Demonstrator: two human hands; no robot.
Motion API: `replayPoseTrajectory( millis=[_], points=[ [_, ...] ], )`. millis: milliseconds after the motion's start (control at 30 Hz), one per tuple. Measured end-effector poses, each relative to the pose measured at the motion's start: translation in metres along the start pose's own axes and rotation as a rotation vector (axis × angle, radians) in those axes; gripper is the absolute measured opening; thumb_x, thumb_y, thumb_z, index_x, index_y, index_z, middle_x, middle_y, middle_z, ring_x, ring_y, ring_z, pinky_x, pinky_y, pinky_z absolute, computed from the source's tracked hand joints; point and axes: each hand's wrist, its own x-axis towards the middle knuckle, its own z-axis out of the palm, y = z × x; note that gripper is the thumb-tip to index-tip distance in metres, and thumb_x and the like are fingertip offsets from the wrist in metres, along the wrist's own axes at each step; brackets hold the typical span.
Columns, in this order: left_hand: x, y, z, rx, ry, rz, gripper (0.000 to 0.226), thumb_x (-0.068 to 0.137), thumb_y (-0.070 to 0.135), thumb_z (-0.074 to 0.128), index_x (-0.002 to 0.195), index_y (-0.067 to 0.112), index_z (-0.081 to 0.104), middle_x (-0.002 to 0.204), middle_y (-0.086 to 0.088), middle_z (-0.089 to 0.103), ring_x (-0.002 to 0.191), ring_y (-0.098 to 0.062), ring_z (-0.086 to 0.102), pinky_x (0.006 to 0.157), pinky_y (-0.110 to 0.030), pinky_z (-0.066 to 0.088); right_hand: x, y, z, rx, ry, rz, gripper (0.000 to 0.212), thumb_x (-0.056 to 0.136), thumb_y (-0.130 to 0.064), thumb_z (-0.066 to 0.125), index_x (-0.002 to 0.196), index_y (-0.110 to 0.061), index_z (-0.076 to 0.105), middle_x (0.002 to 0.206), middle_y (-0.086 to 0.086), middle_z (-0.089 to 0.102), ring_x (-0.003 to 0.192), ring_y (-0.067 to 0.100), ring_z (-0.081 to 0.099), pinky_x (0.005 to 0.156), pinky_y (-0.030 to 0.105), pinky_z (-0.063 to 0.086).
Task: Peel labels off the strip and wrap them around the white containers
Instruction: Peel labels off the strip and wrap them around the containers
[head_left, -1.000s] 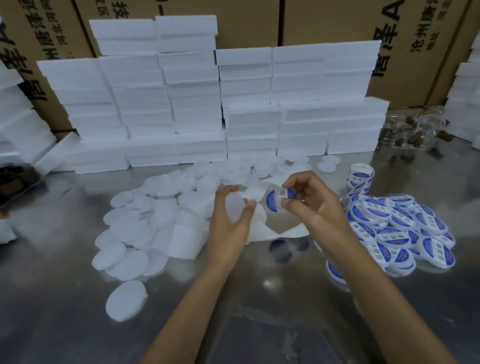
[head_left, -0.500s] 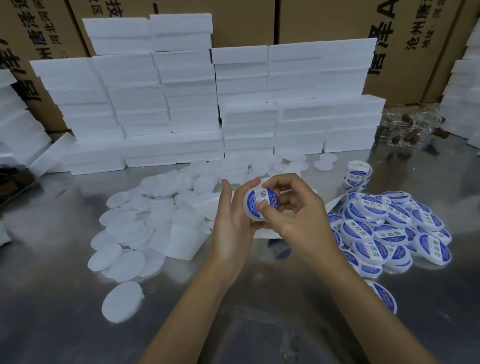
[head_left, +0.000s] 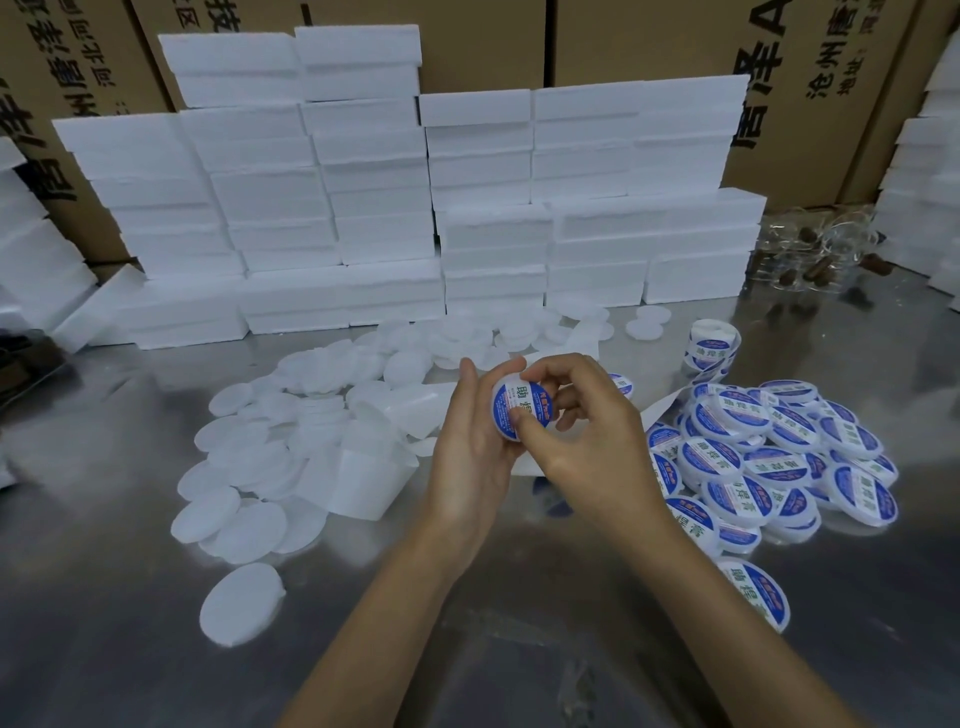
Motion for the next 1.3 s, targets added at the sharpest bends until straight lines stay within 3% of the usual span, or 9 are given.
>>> replayPoseTrajectory(
  millis=[133, 267, 367, 500, 567, 733, 867, 1100, 1300],
  points=[
    [-0.001, 0.0, -0.001, -0.005, 0.022, -0.001, 0.062, 0.104, 0.049, 0.024, 0.134, 0.006, 0.056, 0.132, -0.016, 0.065, 0.128, -0.029, 0.059, 0.111, -0.042, 0.044, -0.001, 0.005, 0.003, -0.131, -0.002, -0.04, 0.028, 0.081, -0.015, 0.075, 0.104, -0.025, 0.062, 0.099, -0.015, 0.059, 0.09, 0.001, 0.057, 0.07, 0.007, 0.042],
    [-0.002, 0.003, -0.003, -0.047, 0.03, 0.006, 0.064, 0.098, 0.051, 0.033, 0.131, 0.003, 0.058, 0.127, -0.018, 0.066, 0.115, -0.028, 0.065, 0.103, -0.042, 0.049, -0.003, 0.005, 0.004, -0.319, 0.057, -0.117, 0.029, 0.082, -0.03, 0.072, 0.111, -0.026, 0.069, 0.108, -0.009, 0.06, 0.101, 0.013, 0.053, 0.084, 0.037, 0.049],
    [-0.002, 0.006, -0.004, -0.131, 0.067, -0.011, 0.067, 0.093, 0.054, 0.04, 0.132, 0.002, 0.057, 0.123, -0.02, 0.067, 0.103, -0.027, 0.069, 0.094, -0.038, 0.051, 0.0, 0.006, -0.001, -0.402, 0.085, -0.126, 0.036, 0.079, -0.039, 0.077, 0.113, -0.034, 0.071, 0.128, -0.004, 0.052, 0.115, 0.016, 0.044, 0.09, 0.043, 0.047],
    [-0.001, 0.008, -0.007, -0.279, 0.066, -0.091, 0.067, 0.1, 0.057, 0.036, 0.133, 0.003, 0.057, 0.117, -0.025, 0.068, 0.105, -0.034, 0.068, 0.105, -0.043, 0.046, 0.004, 0.011, -0.006, -0.374, 0.007, -0.033, 0.092, 0.074, -0.052, 0.076, 0.15, -0.047, 0.025, 0.141, -0.005, 0.04, 0.126, 0.01, 0.036, 0.1, 0.035, 0.039],
    [-0.002, 0.009, -0.008, -0.343, 0.049, -0.129, 0.07, 0.099, 0.06, 0.037, 0.136, 0.004, 0.056, 0.12, -0.025, 0.067, 0.108, -0.036, 0.068, 0.103, -0.042, 0.048, 0.004, 0.013, -0.006, -0.328, -0.045, 0.03, 0.096, 0.069, -0.071, 0.066, 0.15, -0.049, 0.018, 0.138, -0.012, 0.045, 0.125, 0.005, 0.039, 0.104, 0.036, 0.037],
    [-0.007, 0.009, -0.002, -0.467, -0.043, -0.185, 0.065, 0.094, 0.058, 0.047, 0.141, 0.013, 0.054, 0.13, -0.021, 0.065, 0.116, -0.034, 0.067, 0.088, -0.044, 0.06, 0.0, 0.02, -0.002, -0.273, -0.15, -0.021, 0.054, 0.073, -0.078, 0.059, 0.117, -0.046, 0.056, 0.102, -0.027, 0.065, 0.097, -0.003, 0.057, 0.084, 0.031, 0.05],
    [-0.007, 0.01, -0.003, -0.453, -0.14, -0.21, 0.068, 0.09, 0.057, 0.049, 0.145, 0.018, 0.049, 0.134, -0.022, 0.062, 0.122, -0.035, 0.063, 0.092, -0.042, 0.058, 0.002, 0.022, -0.004, -0.304, -0.06, -0.008, 0.046, 0.079, -0.076, 0.052, 0.091, -0.034, 0.064, 0.077, -0.016, 0.066, 0.077, 0.005, 0.061, 0.066, 0.035, 0.052],
    [-0.004, 0.002, -0.003, -0.217, -0.285, -0.1, 0.037, 0.098, 0.015, 0.045, 0.133, 0.007, 0.055, 0.121, -0.016, 0.066, 0.111, -0.029, 0.067, 0.094, -0.036, 0.057, 0.002, 0.028, -0.007, -0.186, 0.029, 0.035, 0.044, 0.096, -0.055, 0.048, 0.063, -0.028, 0.06, 0.051, -0.008, 0.054, 0.048, 0.008, 0.049, 0.049, 0.024, 0.037],
    [-0.005, -0.002, -0.005, 0.263, -0.292, 0.027, 0.046, 0.101, -0.006, 0.046, 0.141, 0.018, 0.048, 0.107, -0.003, 0.075, 0.095, -0.021, 0.073, 0.084, -0.03, 0.059, 0.005, 0.03, -0.009, -0.035, 0.006, 0.134, 0.051, 0.102, -0.042, 0.048, 0.054, -0.026, 0.054, 0.045, -0.006, 0.051, 0.043, 0.005, 0.043, 0.048, 0.018, 0.033]
  ],
)
